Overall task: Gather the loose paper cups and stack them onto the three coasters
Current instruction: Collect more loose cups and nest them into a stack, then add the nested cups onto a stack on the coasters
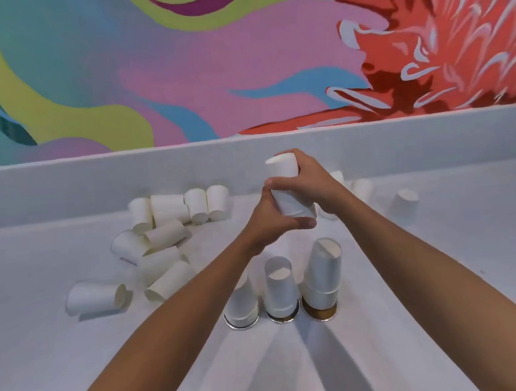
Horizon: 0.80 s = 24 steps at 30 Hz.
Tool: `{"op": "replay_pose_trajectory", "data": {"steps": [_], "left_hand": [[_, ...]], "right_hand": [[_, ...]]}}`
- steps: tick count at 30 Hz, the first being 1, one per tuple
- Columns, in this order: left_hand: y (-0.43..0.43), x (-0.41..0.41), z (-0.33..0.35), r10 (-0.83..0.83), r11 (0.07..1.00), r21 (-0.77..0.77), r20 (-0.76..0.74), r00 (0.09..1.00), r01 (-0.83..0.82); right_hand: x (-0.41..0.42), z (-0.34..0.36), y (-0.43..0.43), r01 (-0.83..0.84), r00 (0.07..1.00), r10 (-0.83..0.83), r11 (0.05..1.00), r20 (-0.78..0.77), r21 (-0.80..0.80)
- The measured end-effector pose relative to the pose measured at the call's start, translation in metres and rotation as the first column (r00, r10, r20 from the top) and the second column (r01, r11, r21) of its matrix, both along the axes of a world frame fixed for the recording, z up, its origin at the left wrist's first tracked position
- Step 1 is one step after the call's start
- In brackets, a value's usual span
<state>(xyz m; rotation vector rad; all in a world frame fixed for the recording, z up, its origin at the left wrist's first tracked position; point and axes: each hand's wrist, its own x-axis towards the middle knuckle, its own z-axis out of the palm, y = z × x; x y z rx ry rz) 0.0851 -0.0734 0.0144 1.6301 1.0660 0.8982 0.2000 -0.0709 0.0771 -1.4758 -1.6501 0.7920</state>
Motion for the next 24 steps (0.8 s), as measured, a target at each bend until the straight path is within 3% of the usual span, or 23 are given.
{"op": "replay_pose_trajectory", "data": {"steps": [14, 24], "left_hand": [[-0.041, 0.038, -0.021, -0.025, 0.997, 0.064, -0.200, 0.979, 0.038], [-0.047, 0.023, -0.034, -0.125, 0.984, 0.055, -0.451, 0.883, 0.168]], "right_hand": [[0.056, -0.033, -0.054, 0.017, 0.990, -0.021, 0.999, -0.141, -0.033], [0.060, -0.067, -0.066, -0.064, 0.979, 0.046, 0.994, -0.199, -0.084]]}}
